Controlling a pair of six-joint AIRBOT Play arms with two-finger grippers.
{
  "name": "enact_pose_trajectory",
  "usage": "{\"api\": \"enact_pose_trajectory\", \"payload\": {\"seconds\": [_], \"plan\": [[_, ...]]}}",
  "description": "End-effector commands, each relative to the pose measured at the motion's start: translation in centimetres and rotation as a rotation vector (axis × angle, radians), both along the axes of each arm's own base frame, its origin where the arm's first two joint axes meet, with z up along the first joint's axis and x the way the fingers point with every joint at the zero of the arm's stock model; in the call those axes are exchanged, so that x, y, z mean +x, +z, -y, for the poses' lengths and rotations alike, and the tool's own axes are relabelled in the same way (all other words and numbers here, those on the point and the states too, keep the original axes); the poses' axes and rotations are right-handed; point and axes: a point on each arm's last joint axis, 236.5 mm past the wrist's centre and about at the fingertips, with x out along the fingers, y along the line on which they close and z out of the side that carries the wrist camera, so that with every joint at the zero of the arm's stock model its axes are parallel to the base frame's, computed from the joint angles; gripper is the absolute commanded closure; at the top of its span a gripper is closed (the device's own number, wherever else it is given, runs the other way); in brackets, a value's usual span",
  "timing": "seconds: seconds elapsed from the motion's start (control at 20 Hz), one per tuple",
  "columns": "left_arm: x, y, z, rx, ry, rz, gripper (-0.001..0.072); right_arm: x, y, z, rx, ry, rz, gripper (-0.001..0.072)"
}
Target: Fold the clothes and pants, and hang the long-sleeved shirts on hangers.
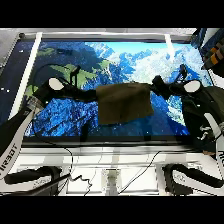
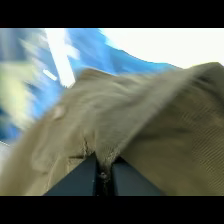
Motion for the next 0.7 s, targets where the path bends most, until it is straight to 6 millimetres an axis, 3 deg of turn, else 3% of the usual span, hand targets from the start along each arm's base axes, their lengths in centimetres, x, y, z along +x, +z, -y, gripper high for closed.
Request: {"api": "enact_pose_trajectory", "payload": {"seconds": [0.0, 0.1, 0.25, 0.3, 0.35, 0.4, 0.65], "plan": [[-5.2, -1.5, 2.2, 0.008, -0.129, -0.146, 0.0686, -7.1, -3.9, 3.8, -0.136, 0.192, -0.276, 0.0661], [-7.1, -2.8, 3.1, 0.028, -0.184, -0.195, 0.0686, -9.9, -4.9, 4.3, -0.179, 0.266, -0.381, 0.0661], [-8.7, -4.6, 3.2, 0.053, -0.230, -0.273, 0.0662, -10.7, -5.0, 4.3, -0.188, 0.316, -0.396, 0.0638], [-8.8, -5.1, 3.2, 0.057, -0.229, -0.286, 0.0430, -10.3, -5.0, 4.4, -0.195, 0.311, -0.378, 0.0456], [-8.6, -5.5, 3.1, 0.059, -0.221, -0.291, 0.0031, -9.8, -5.0, 4.5, -0.200, 0.301, -0.362, 0.0203], [-8.2, -5.7, 2.9, 0.057, -0.205, -0.291, 0.0003, -9.3, -5.0, 4.6, -0.210, 0.298, -0.338, 0.0006], [-4.4, -4.2, 0.7, 0.026, -0.113, -0.246, 0.0005, -6.1, -5.0, 7.2, -0.365, 0.319, -0.191, 0.0029]]}}
